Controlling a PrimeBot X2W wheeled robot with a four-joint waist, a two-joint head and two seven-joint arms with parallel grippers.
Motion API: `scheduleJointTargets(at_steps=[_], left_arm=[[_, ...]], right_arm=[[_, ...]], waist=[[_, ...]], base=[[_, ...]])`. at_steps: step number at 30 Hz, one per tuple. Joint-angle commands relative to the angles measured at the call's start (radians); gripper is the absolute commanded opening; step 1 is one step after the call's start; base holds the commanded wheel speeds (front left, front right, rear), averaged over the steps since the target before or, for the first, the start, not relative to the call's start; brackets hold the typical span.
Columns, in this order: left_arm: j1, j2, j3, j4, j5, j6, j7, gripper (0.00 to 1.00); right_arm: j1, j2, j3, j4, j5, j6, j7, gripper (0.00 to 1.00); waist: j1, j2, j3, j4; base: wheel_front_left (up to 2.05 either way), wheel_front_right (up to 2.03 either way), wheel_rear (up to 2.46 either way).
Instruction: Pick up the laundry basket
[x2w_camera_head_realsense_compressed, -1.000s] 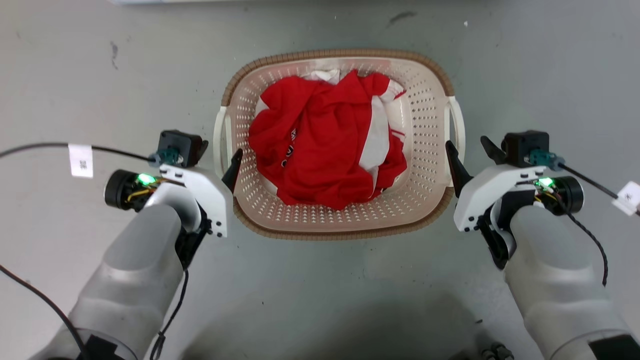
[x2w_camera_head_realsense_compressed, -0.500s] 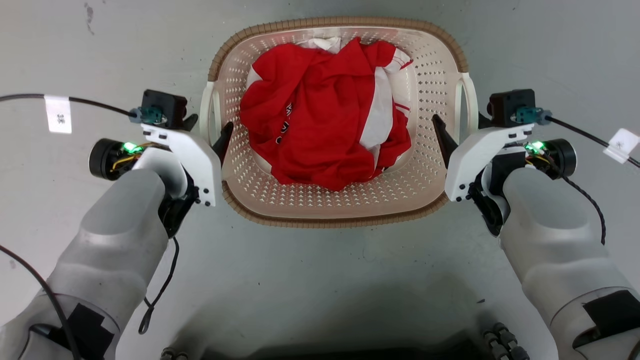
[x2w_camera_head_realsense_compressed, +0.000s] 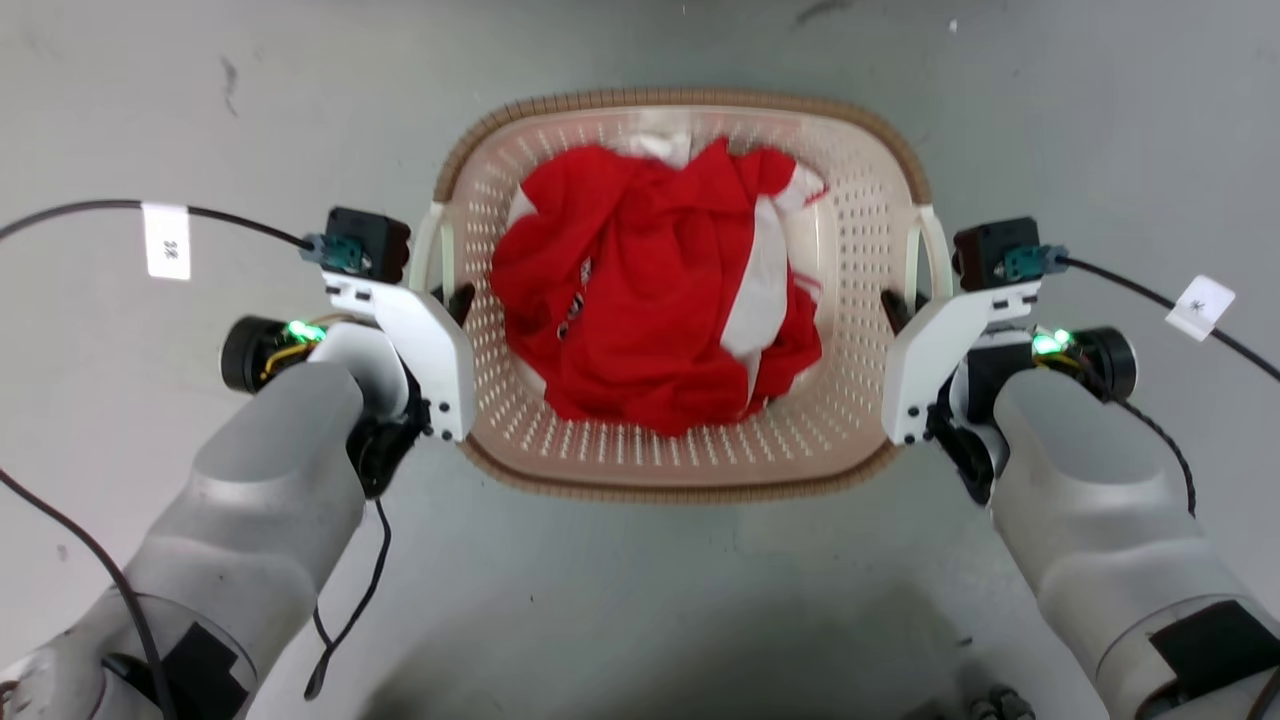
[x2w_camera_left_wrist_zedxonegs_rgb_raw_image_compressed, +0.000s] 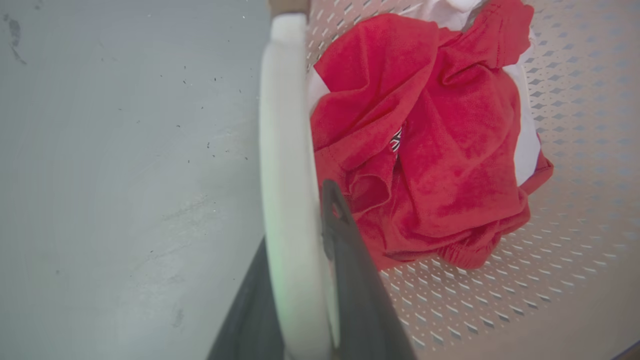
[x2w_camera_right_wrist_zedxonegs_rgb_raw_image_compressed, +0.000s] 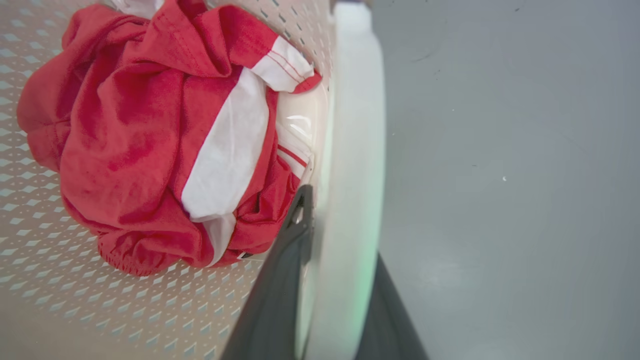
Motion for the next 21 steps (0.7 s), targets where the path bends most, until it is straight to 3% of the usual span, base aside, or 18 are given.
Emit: scheduleJointTargets(at_steps=[1,14,21], left_arm=[[0.013,-0.005,-0.017,-0.004,-0.016,0.000,0.007,0.00],[0.104,-0.029,-0.105,0.016,-0.173,-0.002,0.112,0.00],[0.129,-0.027,-0.134,0.017,-0.232,-0.002,0.191,0.00]], right_arm=[[0.019,-0.001,0.021,0.000,0.009,0.003,0.020,0.00],[0.123,0.003,0.106,-0.003,0.124,0.003,0.176,0.00],[0.139,0.003,0.133,-0.003,0.174,0.003,0.273,0.00]], waist=[[-0.0001,0.0000,-0.059,0.008],[-0.0001,0.0000,-0.366,0.043],[-0.0001,0.0000,-0.480,0.051]], base=[[0.00,0.00,0.00],[0.00,0.00,0.00],[0.00,0.00,0.00]])
